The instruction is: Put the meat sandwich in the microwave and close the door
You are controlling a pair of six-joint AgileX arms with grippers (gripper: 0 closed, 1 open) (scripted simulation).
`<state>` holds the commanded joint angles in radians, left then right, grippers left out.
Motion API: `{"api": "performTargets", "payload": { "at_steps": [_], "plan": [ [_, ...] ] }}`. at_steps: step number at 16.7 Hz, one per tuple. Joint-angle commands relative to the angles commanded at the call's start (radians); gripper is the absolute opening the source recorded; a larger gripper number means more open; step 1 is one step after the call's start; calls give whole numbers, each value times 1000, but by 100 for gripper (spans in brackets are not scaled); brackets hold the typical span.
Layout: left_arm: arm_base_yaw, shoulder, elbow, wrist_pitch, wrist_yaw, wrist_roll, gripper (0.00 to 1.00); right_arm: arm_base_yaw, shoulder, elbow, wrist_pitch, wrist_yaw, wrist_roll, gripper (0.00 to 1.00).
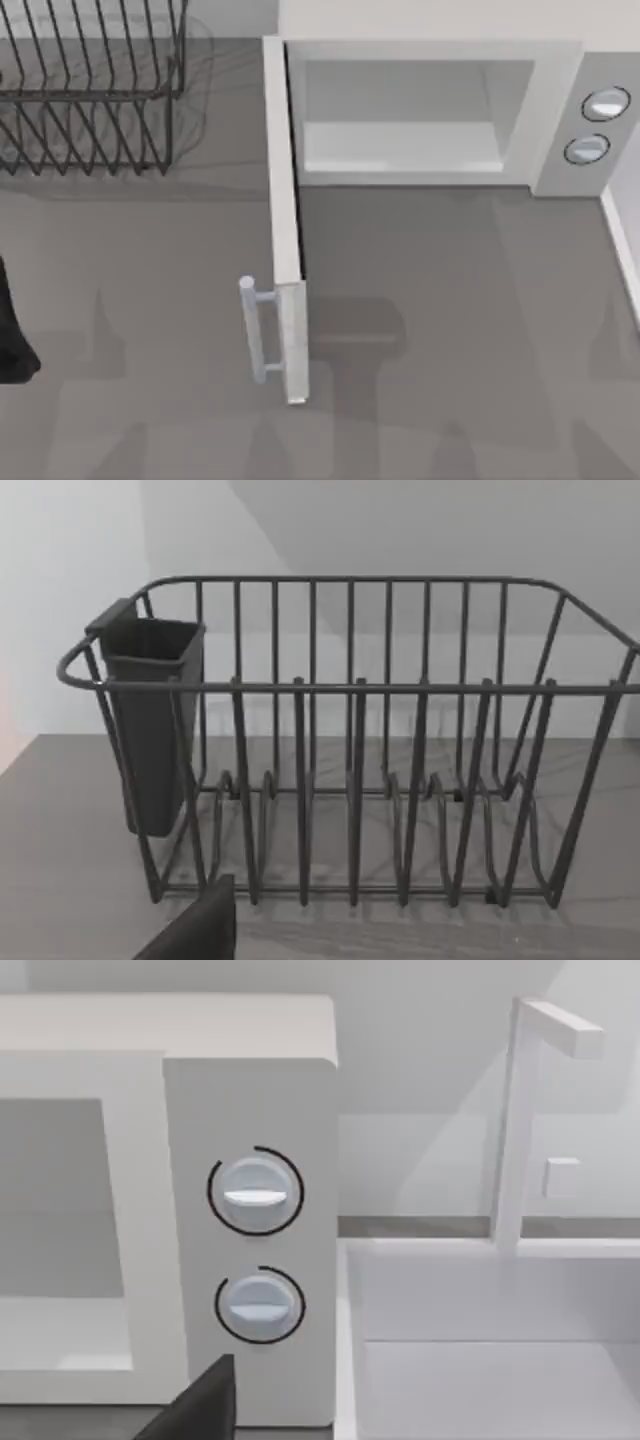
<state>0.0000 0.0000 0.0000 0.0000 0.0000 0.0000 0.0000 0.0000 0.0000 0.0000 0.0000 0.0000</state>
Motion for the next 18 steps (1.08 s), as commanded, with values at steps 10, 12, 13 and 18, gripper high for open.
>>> {"api": "performTargets", "payload": {
  "at_steps": [10, 12, 13, 18],
  "plan": [
    [0, 0, 0, 0, 0, 0, 100, -159, 367, 225, -239, 8, -159, 100],
    [0, 0, 0, 0, 0, 0, 100, -221, 536, 320, -338, 8, -226, 100],
    [0, 0, 0, 0, 0, 0, 100, -254, 615, 368, -390, 8, -261, 100],
    [0, 0, 0, 0, 0, 0, 100, -416, 1023, 608, -650, 8, -435, 100]
  ]
}}
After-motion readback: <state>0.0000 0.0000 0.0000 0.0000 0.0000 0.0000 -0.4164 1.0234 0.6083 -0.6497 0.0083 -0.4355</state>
